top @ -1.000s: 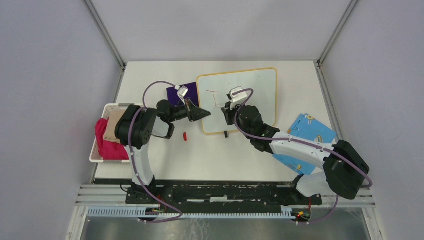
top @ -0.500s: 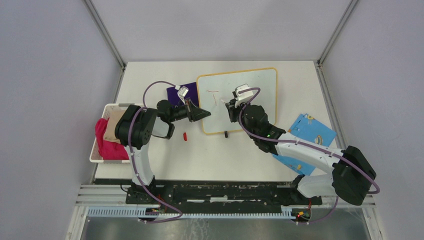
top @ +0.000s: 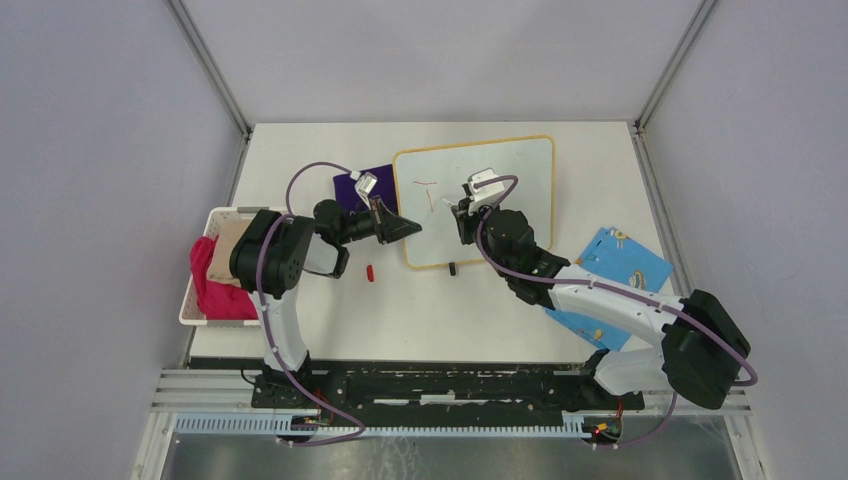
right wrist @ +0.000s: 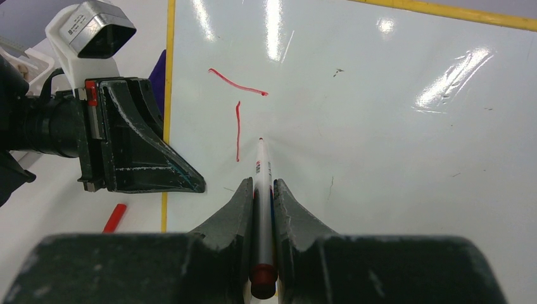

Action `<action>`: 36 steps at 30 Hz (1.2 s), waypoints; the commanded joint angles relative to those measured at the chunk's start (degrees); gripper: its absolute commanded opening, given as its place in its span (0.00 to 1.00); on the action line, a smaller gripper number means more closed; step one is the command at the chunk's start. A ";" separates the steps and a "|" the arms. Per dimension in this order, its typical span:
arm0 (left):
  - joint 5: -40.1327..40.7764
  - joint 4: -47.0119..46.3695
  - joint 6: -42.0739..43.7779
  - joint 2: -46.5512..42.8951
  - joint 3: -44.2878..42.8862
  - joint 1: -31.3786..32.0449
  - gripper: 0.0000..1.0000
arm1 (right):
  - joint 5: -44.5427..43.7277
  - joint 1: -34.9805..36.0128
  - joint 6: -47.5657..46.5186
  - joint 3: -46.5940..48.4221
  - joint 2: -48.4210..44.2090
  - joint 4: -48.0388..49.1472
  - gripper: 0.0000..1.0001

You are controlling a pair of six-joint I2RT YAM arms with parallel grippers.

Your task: Write a sentence on the whiteboard

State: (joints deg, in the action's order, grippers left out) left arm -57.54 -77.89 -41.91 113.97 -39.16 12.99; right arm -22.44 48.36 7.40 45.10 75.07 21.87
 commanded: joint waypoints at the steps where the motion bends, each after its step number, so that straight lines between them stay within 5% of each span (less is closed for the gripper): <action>1: 0.42 2.61 3.02 -0.83 -0.21 0.28 0.02 | 0.81 -0.10 -0.68 2.76 0.86 2.84 0.00; 36: 0.48 4.35 4.27 -1.31 -0.16 0.45 0.02 | -2.24 -1.40 -1.50 1.09 0.60 -1.18 0.00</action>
State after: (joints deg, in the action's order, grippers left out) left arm -57.49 -76.62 -40.95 113.65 -39.16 13.28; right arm -22.11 47.94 7.18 45.01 76.82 20.08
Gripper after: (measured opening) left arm 0.214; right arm 0.180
